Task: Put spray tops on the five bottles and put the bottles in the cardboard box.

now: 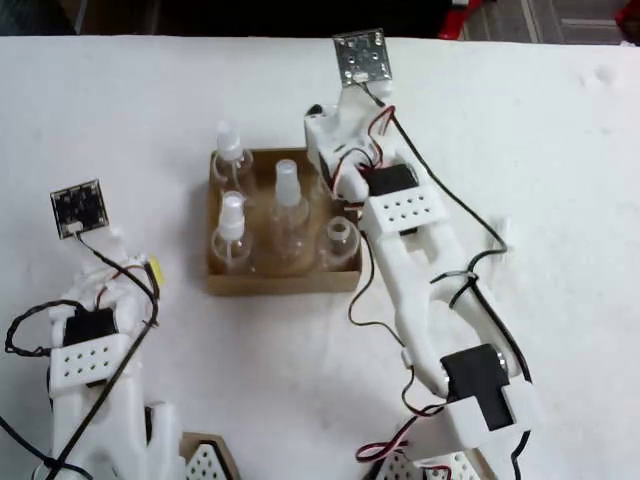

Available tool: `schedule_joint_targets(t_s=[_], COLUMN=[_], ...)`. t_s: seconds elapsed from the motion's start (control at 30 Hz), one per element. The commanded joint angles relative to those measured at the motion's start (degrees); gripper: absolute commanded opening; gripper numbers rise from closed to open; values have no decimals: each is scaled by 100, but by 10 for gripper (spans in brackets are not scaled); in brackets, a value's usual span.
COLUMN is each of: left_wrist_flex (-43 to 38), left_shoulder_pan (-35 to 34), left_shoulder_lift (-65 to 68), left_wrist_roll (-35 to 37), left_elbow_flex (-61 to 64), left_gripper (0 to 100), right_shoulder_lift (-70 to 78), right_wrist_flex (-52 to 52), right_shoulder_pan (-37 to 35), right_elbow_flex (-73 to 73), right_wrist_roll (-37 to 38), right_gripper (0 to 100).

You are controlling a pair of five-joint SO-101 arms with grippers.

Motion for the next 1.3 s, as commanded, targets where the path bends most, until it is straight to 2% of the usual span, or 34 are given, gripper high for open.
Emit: schedule_joint_targets(t_s=[0.0,0.07,0.23,0.6,1.0,1.27], left_wrist_flex=[-141,-141,-141,-141,-141,-141], left_shoulder_pan=[75,75,75,75,75,75], left_shoulder_lift=[-66,-66,-66,-66,-66,-66], left_wrist_roll=[-62,-62,-62,-62,-62,-62], left_elbow_flex=[-35,-35,-35,-35,-35,-35], left_gripper=[120,120,120,120,120,120], right_shoulder_lift=[-40,-40,-66,-233,-1226,-1165], right_wrist_flex=[4,4,13,-101,-3011,-3855], right_shoulder_pan=[-48,-40,-66,-57,-66,-154], right_elbow_flex=[-281,-281,-237,-18,2444,3007], right_wrist_roll=[-9,62,677,677,677,677], right_gripper=[53,14,16,16,15,15])
